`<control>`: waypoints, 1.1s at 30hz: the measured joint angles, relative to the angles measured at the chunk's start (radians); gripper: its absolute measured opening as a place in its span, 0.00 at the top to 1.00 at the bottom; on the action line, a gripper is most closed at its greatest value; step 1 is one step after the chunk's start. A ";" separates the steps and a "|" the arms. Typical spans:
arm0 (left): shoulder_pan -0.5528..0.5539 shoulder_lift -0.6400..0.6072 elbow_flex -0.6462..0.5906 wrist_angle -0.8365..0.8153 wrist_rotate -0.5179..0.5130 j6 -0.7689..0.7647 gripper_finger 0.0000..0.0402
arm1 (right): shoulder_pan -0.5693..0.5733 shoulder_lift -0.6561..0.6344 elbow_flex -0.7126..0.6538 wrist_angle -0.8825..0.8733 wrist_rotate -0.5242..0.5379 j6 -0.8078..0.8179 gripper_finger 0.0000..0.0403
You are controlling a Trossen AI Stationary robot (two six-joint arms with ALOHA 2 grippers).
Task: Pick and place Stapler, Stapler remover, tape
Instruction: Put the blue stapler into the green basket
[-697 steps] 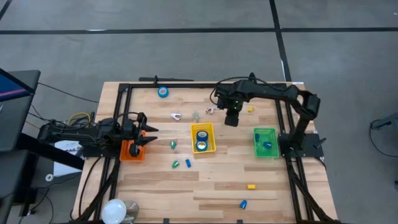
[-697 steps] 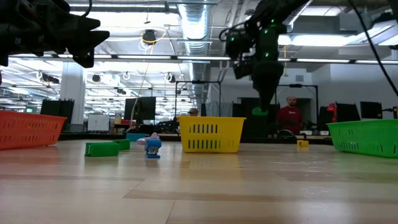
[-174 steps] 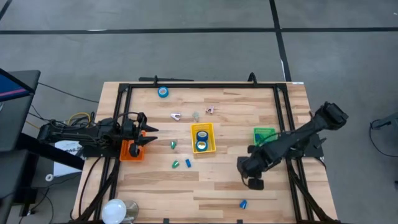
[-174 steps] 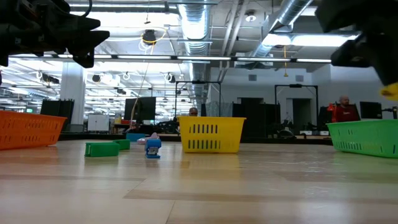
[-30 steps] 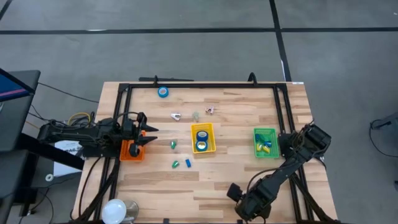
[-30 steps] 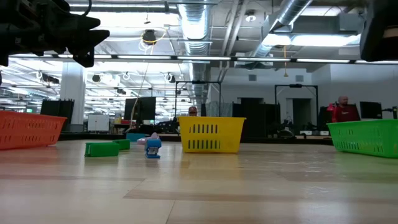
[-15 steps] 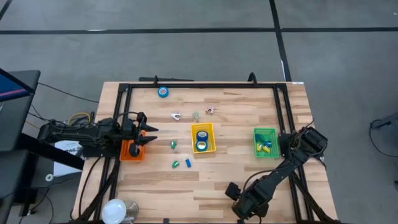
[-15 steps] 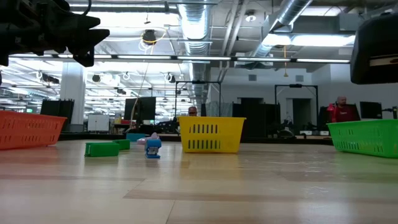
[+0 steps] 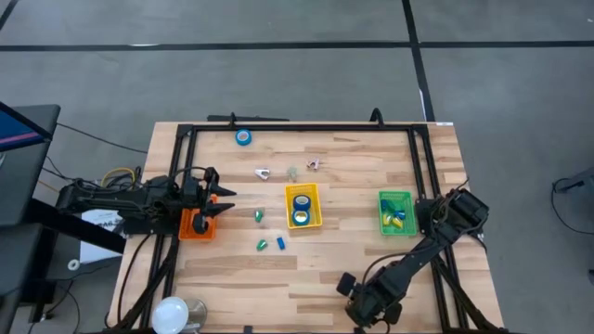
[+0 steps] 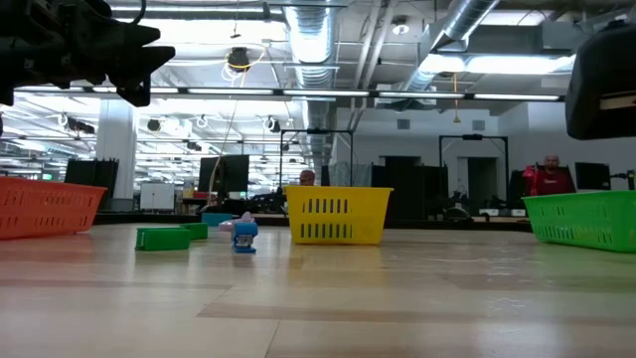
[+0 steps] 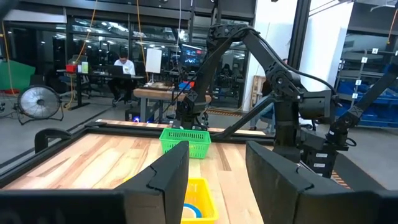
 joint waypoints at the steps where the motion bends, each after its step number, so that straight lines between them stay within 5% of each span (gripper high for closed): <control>1: 0.000 0.000 0.000 0.001 0.000 0.000 0.63 | 0.000 0.000 0.000 0.000 0.000 0.000 0.78; 20: 0.000 0.000 0.000 0.006 0.000 0.000 0.63 | -0.048 -0.008 0.064 -0.141 0.012 0.010 0.81; 33: 0.000 0.000 0.000 0.009 0.000 0.000 0.63 | -0.164 -0.166 0.072 -0.226 0.016 0.060 0.81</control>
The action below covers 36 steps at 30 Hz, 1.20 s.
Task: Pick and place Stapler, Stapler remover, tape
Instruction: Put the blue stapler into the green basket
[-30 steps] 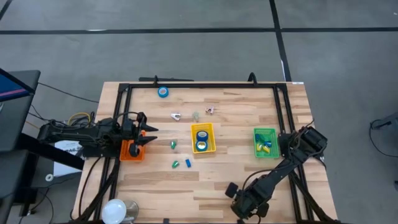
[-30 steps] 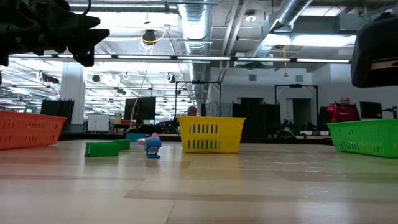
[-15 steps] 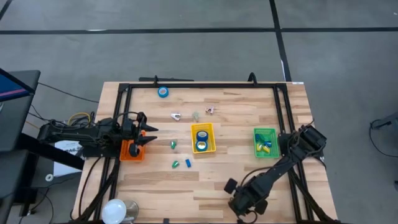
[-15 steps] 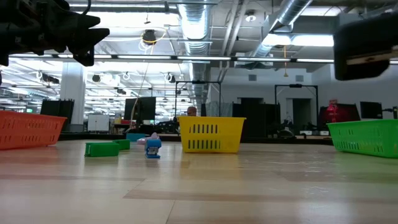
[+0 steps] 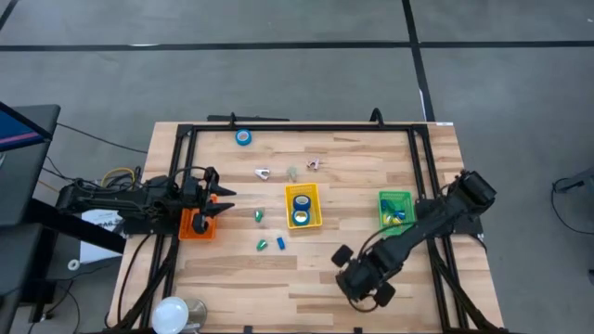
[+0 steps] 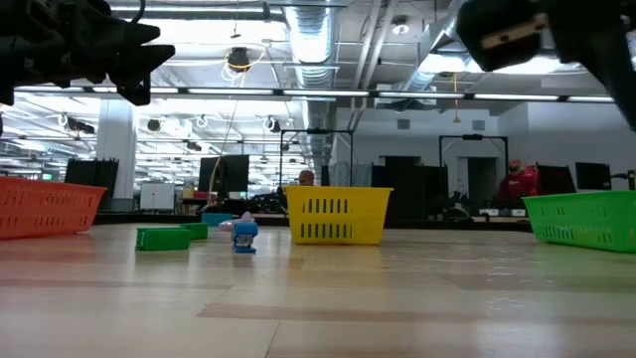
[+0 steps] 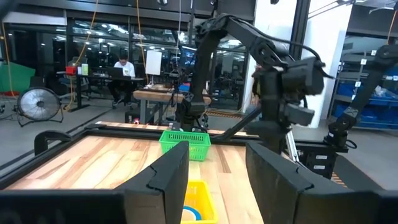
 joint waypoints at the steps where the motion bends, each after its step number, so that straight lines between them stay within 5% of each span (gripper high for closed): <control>1: 0.000 0.000 0.000 0.002 0.000 0.000 0.63 | -0.011 -0.015 0.000 -0.005 0.000 0.002 0.81; 36: 0.000 0.000 0.000 0.020 0.000 0.000 0.63 | -0.464 -0.526 -0.345 -0.259 0.000 0.168 0.81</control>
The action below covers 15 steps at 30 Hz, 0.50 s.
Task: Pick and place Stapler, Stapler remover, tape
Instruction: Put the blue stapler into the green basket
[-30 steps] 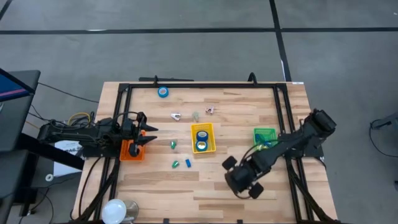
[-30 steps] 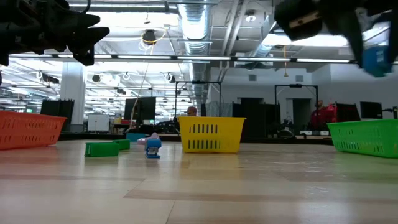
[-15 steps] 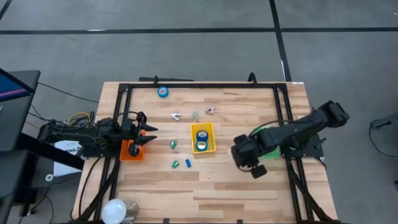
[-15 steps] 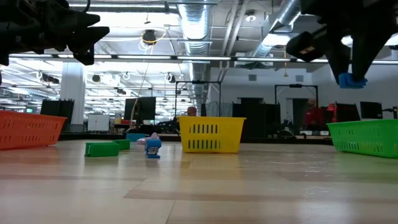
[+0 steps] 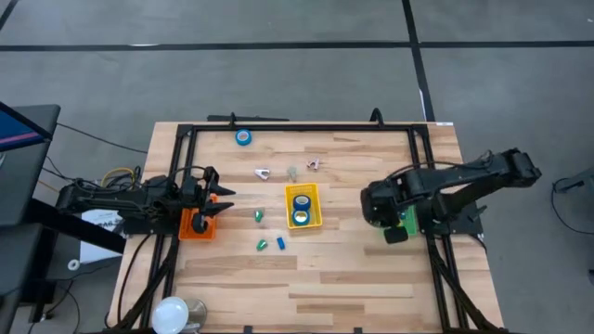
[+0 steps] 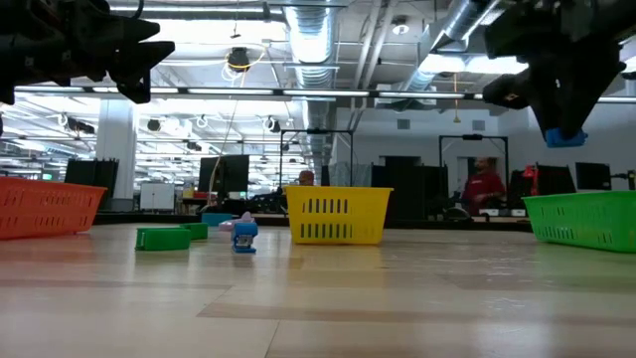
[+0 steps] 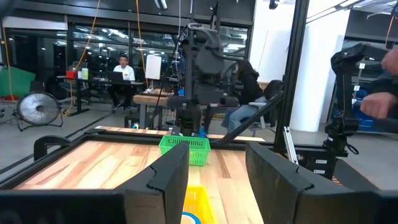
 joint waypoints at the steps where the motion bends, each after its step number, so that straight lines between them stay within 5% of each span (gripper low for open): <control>1: 0.000 0.000 0.000 0.000 0.000 0.000 0.63 | -0.021 -0.013 -0.005 -0.014 0.000 0.000 0.81; 15: 0.000 0.000 0.000 0.000 0.000 0.000 0.63 | -0.295 -0.054 -0.040 -0.259 -0.002 0.018 0.81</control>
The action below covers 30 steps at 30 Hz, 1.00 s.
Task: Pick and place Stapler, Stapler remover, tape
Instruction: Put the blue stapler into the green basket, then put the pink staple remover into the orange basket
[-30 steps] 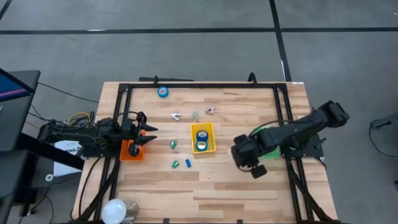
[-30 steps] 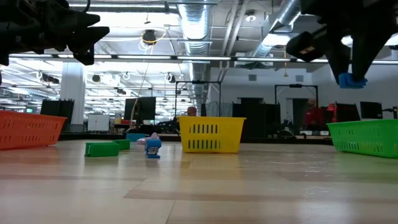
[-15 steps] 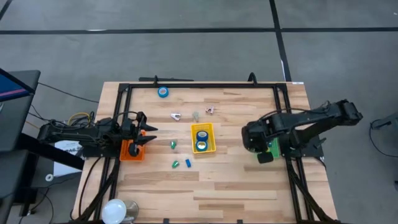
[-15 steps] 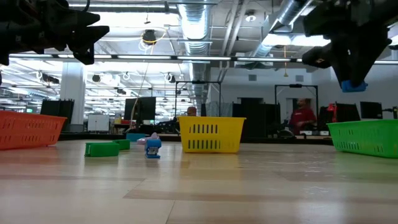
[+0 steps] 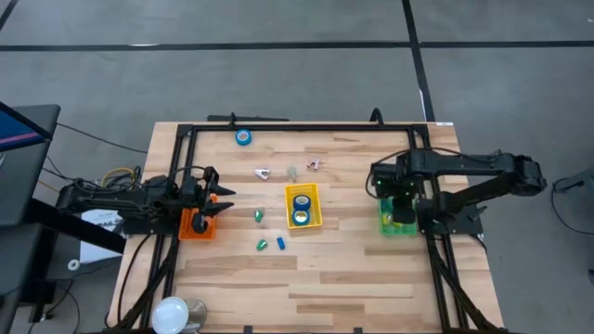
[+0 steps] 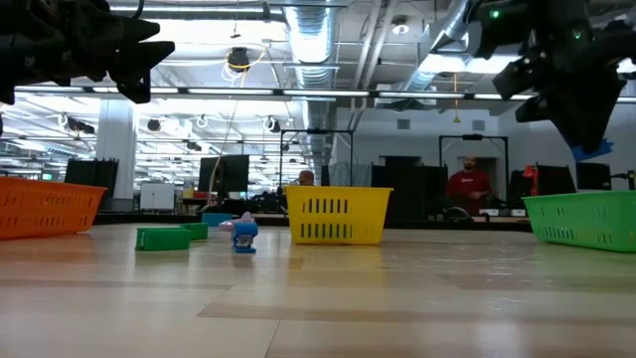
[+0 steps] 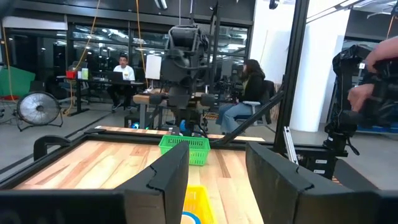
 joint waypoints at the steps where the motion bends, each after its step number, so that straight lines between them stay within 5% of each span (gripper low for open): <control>1: 0.000 0.000 0.000 0.000 0.000 0.000 0.63 | -0.013 0.000 0.000 -0.006 0.000 0.000 0.81; 17: 0.000 0.000 0.000 0.000 0.000 0.000 0.63 | -0.083 0.000 0.000 -0.039 -0.001 0.018 0.79; 30: 0.000 0.000 0.000 0.000 0.000 0.000 0.63 | -0.083 0.000 0.001 -0.051 -0.001 0.018 0.47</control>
